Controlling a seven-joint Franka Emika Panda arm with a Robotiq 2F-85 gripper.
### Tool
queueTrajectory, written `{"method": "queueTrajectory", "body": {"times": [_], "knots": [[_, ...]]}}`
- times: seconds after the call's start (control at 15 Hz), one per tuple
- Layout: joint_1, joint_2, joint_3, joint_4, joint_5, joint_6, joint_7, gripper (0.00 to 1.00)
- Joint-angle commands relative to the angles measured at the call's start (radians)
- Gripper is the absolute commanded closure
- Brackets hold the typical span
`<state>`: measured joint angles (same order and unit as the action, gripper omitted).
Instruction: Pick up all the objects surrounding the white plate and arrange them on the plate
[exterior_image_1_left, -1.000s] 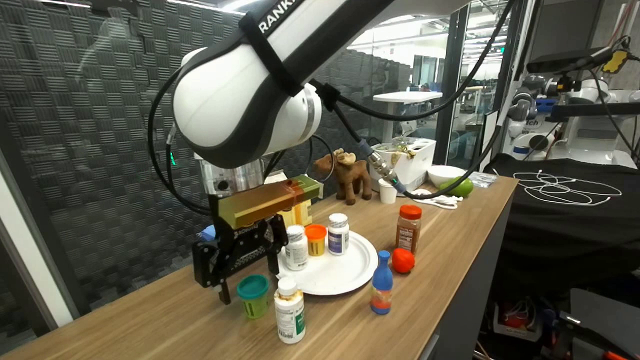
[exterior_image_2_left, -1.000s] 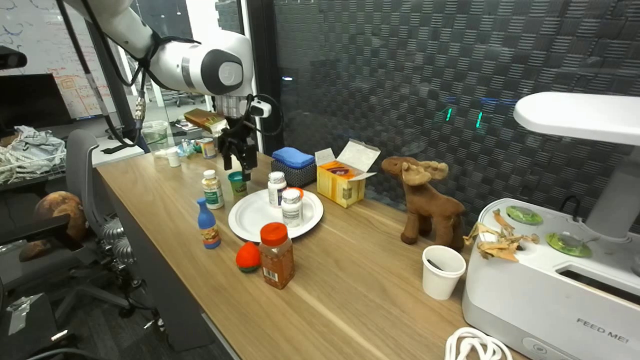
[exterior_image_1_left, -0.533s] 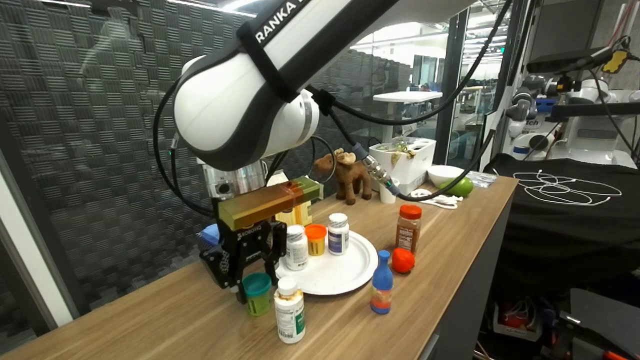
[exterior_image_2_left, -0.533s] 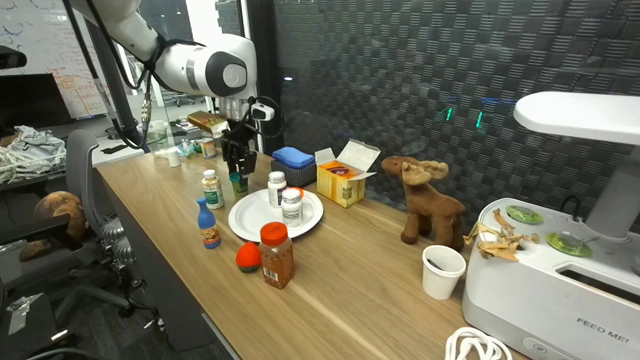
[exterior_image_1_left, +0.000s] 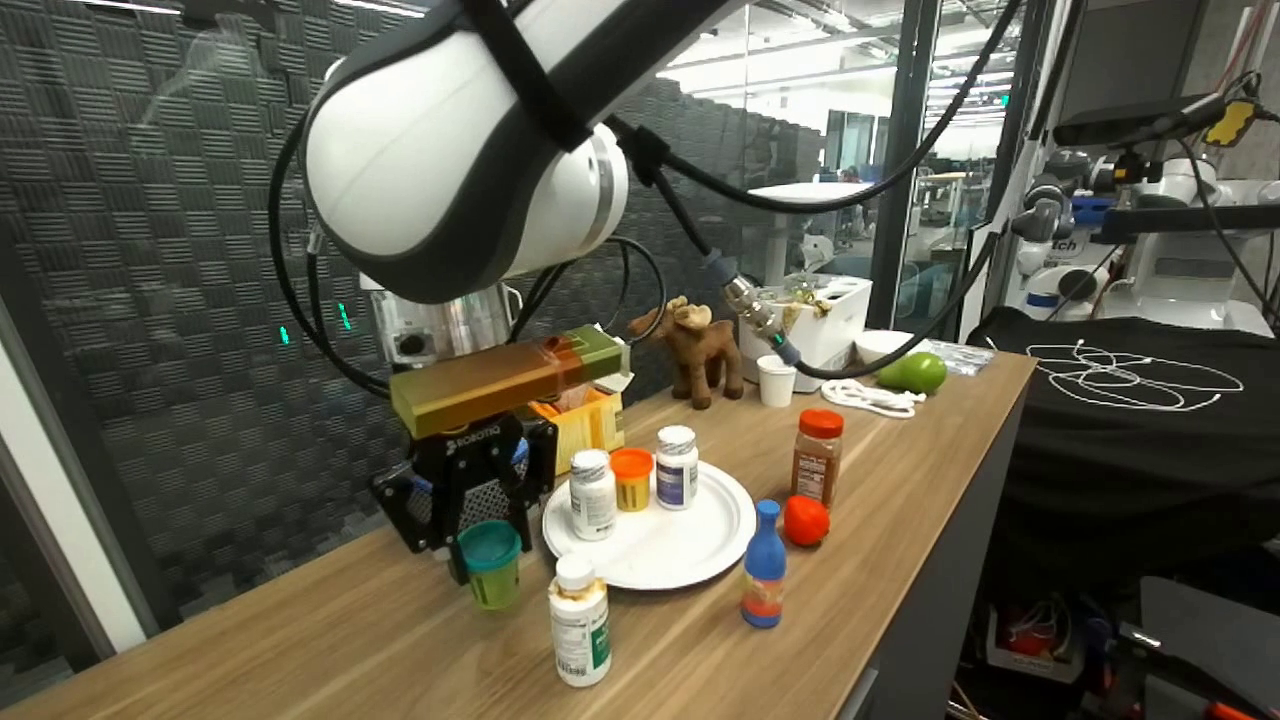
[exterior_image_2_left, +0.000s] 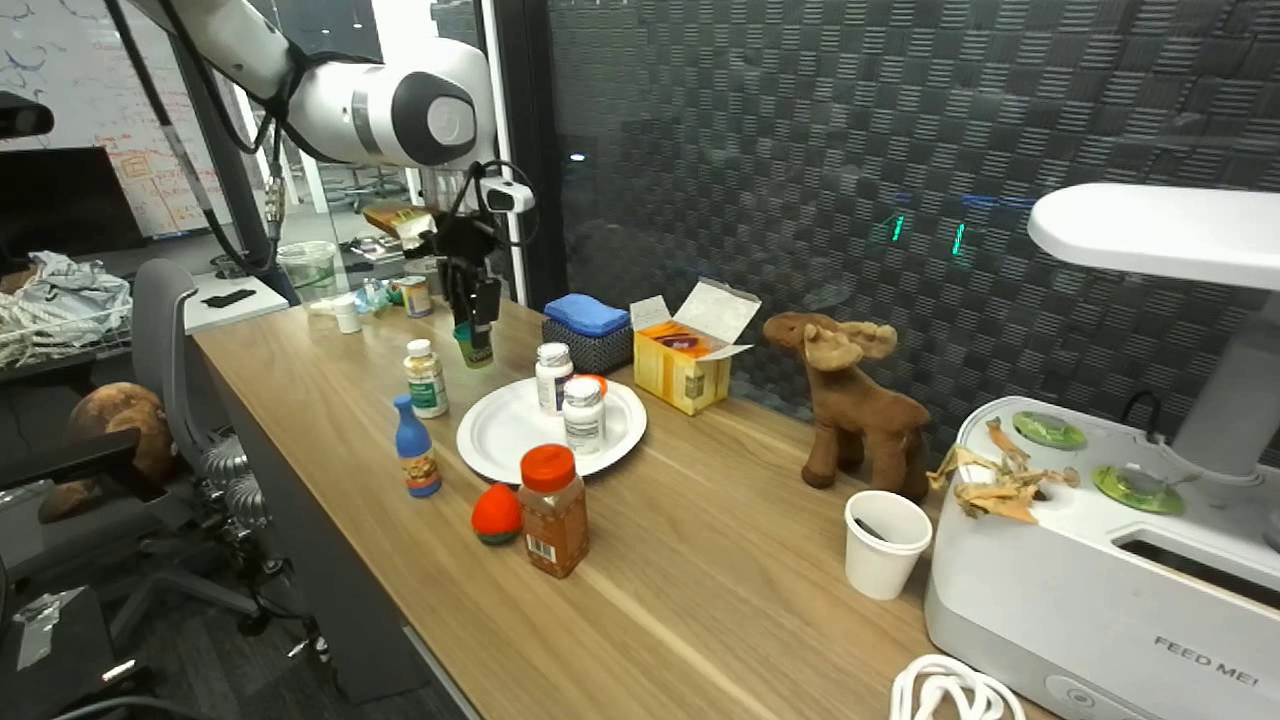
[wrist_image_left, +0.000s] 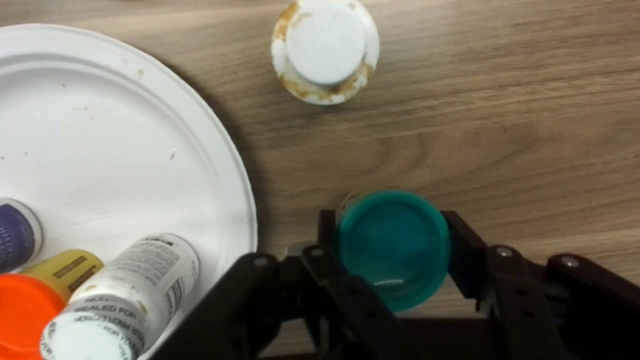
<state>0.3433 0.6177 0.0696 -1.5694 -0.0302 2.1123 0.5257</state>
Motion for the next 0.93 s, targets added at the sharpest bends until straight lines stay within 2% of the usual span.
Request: {"method": "queueTrajectory", "body": {"times": [0.0,0.33,0.87], "knots": [[0.028,-0.106,-0.033,-0.104,-0.025,0.034,0.107,0.72],[-0.007,-0.177,-0.042,-0.229,-0.008,0.105,0.182,0.72],[-0.067,-0.218,-0.068,-0.375,-0.001,0.246,0.269,0.72]]}}
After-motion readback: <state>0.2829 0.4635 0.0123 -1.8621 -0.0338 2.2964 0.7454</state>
